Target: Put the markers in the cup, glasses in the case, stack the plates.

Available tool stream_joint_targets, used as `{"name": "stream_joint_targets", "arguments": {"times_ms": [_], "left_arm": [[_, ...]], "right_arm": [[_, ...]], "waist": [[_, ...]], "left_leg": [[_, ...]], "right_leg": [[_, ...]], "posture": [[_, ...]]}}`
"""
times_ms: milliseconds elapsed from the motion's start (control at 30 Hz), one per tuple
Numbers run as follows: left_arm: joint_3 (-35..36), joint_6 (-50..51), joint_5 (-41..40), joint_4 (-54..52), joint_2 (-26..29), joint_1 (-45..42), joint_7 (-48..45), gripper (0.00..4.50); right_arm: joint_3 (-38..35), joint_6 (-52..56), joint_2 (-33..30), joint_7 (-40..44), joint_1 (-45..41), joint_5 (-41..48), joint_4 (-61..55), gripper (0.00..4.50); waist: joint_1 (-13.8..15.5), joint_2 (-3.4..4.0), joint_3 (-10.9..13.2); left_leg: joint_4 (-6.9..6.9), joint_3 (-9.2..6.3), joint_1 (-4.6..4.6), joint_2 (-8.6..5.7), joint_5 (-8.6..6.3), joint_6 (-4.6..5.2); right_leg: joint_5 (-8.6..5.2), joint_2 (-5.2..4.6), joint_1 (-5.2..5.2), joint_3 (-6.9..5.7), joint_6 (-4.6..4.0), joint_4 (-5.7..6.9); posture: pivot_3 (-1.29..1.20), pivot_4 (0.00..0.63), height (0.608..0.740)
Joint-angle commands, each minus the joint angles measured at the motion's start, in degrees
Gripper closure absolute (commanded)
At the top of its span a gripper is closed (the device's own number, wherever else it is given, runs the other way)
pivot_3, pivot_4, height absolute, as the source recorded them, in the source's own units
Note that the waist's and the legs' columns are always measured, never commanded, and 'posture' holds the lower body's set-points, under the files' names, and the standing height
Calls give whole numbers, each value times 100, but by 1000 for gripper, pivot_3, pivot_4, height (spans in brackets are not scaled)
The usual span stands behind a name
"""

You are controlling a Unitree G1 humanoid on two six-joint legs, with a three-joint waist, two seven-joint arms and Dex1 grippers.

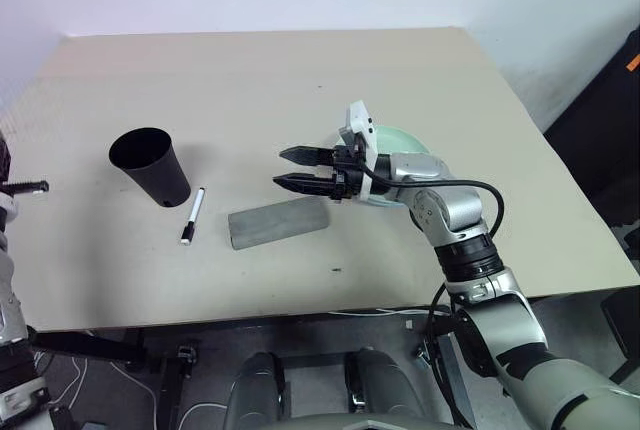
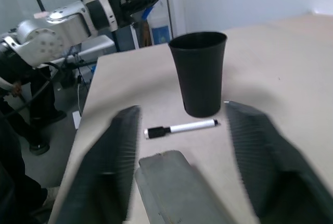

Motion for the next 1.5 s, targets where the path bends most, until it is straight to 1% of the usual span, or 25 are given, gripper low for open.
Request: {"name": "stream_joint_targets", "arguments": {"times_ms": [33,67,100,167,267,367,433,567,733,1233,1333,1500], "left_arm": [[66,-766,-327,-132,-83,-273,-378,4222],[47,-850,-397,-133,-122,-351,-445,4222],[15,-977,-487,-115,-165,-445,-563,4222],[-101,-1211,-652,-102,-254,-598,-843,4222],[-312,-1224,-967,-41,-407,-769,-1258,4222],[-517,-1164,-1254,18,-534,-894,-1674,4222],[-642,-1078,-1329,114,-601,-955,-1835,4222],[-934,-1089,-1195,419,-680,-908,-2107,4222],[-1110,-1055,-1126,637,-798,-809,-2216,4222],[-1182,-988,-753,1116,-818,-498,-1988,4222],[-1227,-1076,-725,1117,-904,-497,-1988,4222],[-1135,-1626,-774,1261,-1097,-731,-1970,4222]], "right_arm": [[-111,-144,-31,40,15,186,-322,391],[-99,-159,-35,41,23,189,-330,89],[-76,-187,-48,57,41,182,-346,36],[-67,-236,-50,10,61,149,-350,36],[-117,-383,17,-319,35,-1,-211,36],[-106,-474,18,-441,23,-39,-146,36],[-113,-501,7,-531,43,-57,-153,36],[-130,-556,-47,-701,110,-111,-203,36],[-131,-563,-141,-840,174,-157,-276,36],[-16,-849,-252,-983,245,-432,-175,36],[-13,-892,-253,-1001,223,-492,-114,36],[1,-914,-270,-1032,212,-590,-67,36]], "waist": [[1,0,0],[0,-1,-1],[1,-1,-1],[-3,-1,-1],[-4,-1,-1],[-5,-1,-1],[-5,-1,-1],[-8,-1,-1],[-6,-1,-1],[2,0,-1],[1,0,0],[4,0,0]], "left_leg": [[0,0,0,0,0,0],[0,0,0,1,0,0],[0,-2,0,2,0,0],[1,-2,0,2,1,1],[3,-1,0,2,1,1],[6,-1,0,1,1,1],[7,-2,0,2,2,1],[8,-4,0,2,2,1],[8,-4,0,2,2,2],[10,-5,6,4,2,2],[9,-5,25,4,2,2],[7,-4,60,4,2,2]], "right_leg": [[0,2,0,0,0,0],[0,5,0,0,1,0],[1,8,0,0,1,0],[2,10,0,-1,4,1],[4,11,1,0,8,1],[5,12,3,-1,11,1],[6,14,3,-1,12,1],[6,16,5,0,13,1],[6,16,5,-1,13,0],[6,17,12,0,13,1],[5,17,29,0,12,1],[4,16,62,0,11,-2]], "posture": [[0,150,726],[0,150,726],[0,150,726],[0,150,726],[0,150,726],[0,150,726],[0,150,726],[0,150,726],[0,150,726],[0,150,726],[0,150,726],[0,150,726]]}}
